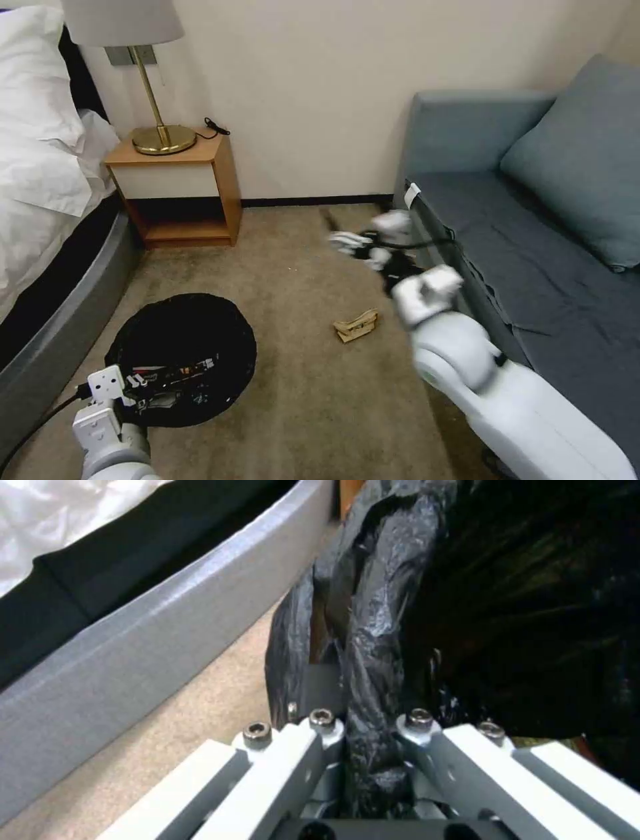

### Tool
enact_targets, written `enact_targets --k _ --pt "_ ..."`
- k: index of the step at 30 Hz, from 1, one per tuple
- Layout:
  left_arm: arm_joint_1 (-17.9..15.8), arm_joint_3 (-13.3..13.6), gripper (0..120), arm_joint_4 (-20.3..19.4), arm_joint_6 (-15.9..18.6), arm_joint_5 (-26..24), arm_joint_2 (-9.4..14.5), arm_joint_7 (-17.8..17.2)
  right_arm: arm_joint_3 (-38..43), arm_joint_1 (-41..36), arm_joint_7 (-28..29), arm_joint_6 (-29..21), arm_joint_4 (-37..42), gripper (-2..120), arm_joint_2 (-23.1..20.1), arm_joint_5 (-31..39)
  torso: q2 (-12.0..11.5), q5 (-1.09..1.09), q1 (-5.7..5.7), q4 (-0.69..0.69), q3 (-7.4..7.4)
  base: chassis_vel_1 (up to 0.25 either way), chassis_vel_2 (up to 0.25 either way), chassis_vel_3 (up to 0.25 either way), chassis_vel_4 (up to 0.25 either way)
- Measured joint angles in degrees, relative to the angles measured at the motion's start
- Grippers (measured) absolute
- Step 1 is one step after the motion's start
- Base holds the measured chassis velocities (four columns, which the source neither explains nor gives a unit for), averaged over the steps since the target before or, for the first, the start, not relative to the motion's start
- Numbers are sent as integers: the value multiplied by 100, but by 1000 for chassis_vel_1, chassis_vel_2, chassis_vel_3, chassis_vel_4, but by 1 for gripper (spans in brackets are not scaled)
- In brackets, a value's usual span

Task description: Pick up the trash bin, then pick up the garbage on the floor and place it into the trash bin.

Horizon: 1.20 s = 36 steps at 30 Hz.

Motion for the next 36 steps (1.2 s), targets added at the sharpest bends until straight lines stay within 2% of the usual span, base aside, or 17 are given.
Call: enact_targets --k 2,3,6,11,20,29,36 --pt "5 -25 3 -16 -9 -24 18 -7 365 -877 45 137 193 100 379 -507 0 1 0 0 0 0 0 0 0" --pt "5 -25 3 -16 -9 -24 18 -7 365 -877 45 137 193 100 379 -507 0 1 0 0 0 0 0 0 0" --pt "13 -53 3 -24 -18 -63 38 1 578 -1690 37 498 325 100 942 -1025 0 -1 -1 0 0 0 0 0 0" --pt "12 -54 3 -27 -20 -78 49 1 559 -2134 -101 1010 231 100 1285 -1450 0 -1 0 2 0 0 0 0 0" --pt "-19 -81 3 -14 -21 -97 50 0 490 -2201 -408 1416 -12 100 1236 -1534 0 -1 0 2 0 0 0 0 0" --pt "-115 -87 3 66 -17 -103 39 1 361 -2005 -570 1508 -201 100 1163 -1511 0 0 -1 2 0 -5 3 2 -6" --pt "-141 -88 3 91 -10 -104 28 0 287 -1894 -573 1507 -297 100 1142 -1496 0 0 -1 1 0 -103 94 109 -104"
